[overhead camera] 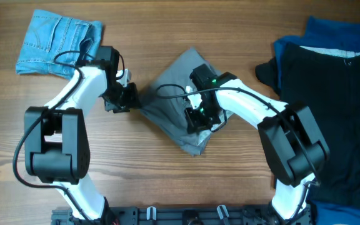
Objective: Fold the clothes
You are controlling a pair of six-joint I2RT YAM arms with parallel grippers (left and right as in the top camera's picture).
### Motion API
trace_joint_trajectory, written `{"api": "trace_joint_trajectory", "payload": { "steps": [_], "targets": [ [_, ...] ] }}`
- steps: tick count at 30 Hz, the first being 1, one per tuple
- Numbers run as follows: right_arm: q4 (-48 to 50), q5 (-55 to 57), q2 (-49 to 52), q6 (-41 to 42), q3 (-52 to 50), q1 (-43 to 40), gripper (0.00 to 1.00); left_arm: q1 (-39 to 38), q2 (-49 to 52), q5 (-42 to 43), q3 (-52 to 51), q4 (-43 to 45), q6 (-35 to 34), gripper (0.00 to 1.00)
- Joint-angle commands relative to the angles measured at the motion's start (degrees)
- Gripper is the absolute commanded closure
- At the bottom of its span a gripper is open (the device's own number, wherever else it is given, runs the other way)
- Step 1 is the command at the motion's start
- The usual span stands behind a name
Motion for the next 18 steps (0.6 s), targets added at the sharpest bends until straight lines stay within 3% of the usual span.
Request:
{"api": "trace_joint_trajectory", "payload": {
  "steps": [1,3,4,5,6,9,14,18],
  "targets": [
    [1.22,6.84,-8.22,0.57,4.22,-2.64,0.87,-0.24,-2.80,18.56,4.24,-3.65,-0.13,0.70],
    [1.95,11.54,-12.87,5.79,4.61,-4.46,0.87,-1.95,-2.69,20.13,4.09,-5.05,-0.13,0.64],
    [2.56,13.97,-16.00,7.69,4.61,-6.10,0.87,-3.48,-2.58,19.71,3.02,-5.18,-0.44,0.47],
    [2.93,14.03,-17.53,7.67,4.61,-7.15,0.87,-4.68,-2.58,19.67,1.88,-4.74,-1.84,0.42],
    [3.10,14.05,-19.04,7.67,4.61,-8.26,0.86,-6.14,-2.54,19.69,0.09,-3.28,-4.15,0.46],
    [2.95,14.03,-20.09,7.63,4.61,-9.97,0.86,-9.66,-1.79,18.47,-6.64,3.98,-14.64,0.96],
    [3.48,14.10,-20.04,7.61,4.61,-9.99,0.85,-8.87,0.42,9.84,-14.53,16.83,-32.33,0.96],
    [5.77,14.08,-20.04,7.45,4.61,-9.99,0.83,-2.40,1.03,9.07,-14.14,32.76,-34.01,0.96]
  ]
}}
